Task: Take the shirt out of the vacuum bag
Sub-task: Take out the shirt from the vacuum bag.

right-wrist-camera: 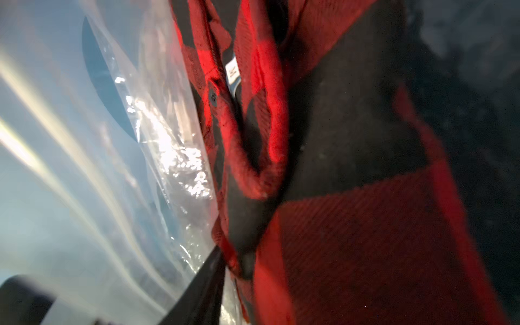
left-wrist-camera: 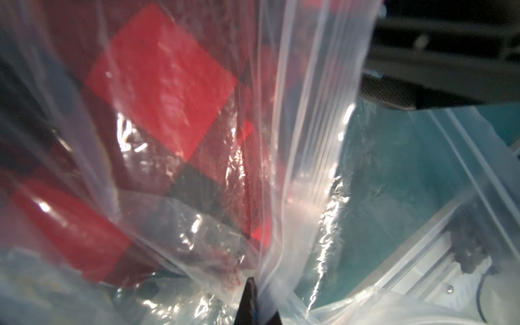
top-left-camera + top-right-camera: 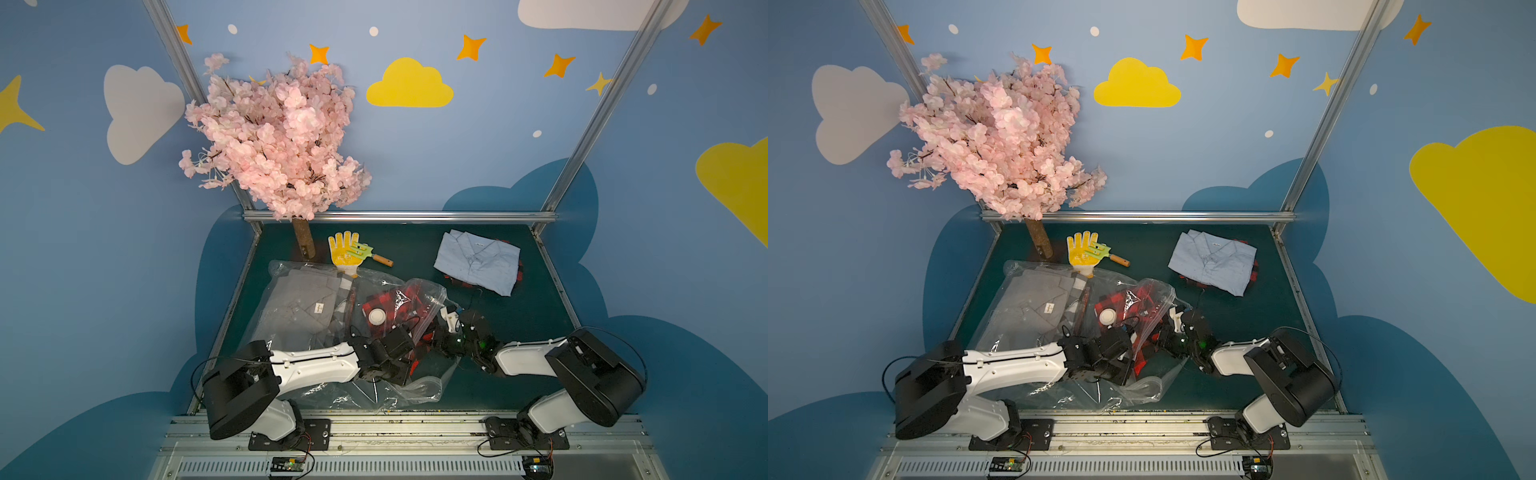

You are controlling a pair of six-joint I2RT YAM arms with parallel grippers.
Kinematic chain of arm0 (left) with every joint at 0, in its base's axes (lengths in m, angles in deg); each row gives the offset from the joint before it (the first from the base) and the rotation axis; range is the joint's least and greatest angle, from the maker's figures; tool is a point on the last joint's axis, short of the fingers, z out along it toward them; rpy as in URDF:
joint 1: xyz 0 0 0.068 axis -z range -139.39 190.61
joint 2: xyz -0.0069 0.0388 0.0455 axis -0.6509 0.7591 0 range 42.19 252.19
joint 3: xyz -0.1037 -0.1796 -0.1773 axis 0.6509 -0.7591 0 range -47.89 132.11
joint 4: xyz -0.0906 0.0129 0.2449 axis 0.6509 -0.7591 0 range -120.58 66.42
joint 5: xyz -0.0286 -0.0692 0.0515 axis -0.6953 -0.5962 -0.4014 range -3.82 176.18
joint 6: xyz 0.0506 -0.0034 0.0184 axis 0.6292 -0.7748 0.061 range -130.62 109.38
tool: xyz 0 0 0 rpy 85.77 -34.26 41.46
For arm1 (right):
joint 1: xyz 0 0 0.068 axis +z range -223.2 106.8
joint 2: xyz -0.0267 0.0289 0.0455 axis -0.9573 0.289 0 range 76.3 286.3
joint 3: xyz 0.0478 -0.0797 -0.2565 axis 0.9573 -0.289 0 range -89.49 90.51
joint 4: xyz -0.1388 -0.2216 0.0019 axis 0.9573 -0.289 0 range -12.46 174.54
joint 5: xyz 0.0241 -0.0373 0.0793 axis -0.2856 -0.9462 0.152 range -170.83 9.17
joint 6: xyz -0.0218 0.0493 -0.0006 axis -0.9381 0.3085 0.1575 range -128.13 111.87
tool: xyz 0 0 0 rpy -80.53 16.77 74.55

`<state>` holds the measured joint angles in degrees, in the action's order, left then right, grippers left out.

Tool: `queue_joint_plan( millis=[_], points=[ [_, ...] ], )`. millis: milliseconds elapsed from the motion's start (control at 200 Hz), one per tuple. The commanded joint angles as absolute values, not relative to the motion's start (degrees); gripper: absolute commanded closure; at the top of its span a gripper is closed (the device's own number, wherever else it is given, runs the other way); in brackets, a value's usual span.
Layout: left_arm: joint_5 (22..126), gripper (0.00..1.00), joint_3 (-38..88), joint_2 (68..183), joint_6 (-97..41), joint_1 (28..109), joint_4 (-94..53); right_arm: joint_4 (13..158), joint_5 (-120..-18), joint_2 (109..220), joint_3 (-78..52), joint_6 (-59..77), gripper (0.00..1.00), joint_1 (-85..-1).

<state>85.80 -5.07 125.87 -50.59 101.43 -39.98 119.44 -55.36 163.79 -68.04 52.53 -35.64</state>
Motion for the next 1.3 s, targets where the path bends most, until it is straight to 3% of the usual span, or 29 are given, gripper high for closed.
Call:
queue_joint_plan(
  millis=[0,180,390,761,1296],
  points=[
    [83.99,0.96,-5.54,126.74,-50.61,102.13,-41.19,120.88,-53.87,165.88,-65.85,52.51,0.66,-35.41],
    [85.25,0.96,-5.87,125.56,-50.46,102.14,-42.2,121.21,-52.67,167.0,-65.04,52.69,1.0,-35.57],
    [88.35,0.96,-5.56,123.6,-50.53,100.98,-45.71,118.68,-49.34,163.1,-66.21,52.25,1.0,-35.85],
    [89.41,0.95,-4.65,119.6,-46.43,95.67,-49.05,86.6,-43.81,146.97,-58.28,44.63,1.0,-39.01],
    [89.16,0.95,-5.13,118.25,-42.53,90.77,-50.18,78.75,-37.01,149.21,-53.86,42.6,1.0,-42.73]
  ],
)
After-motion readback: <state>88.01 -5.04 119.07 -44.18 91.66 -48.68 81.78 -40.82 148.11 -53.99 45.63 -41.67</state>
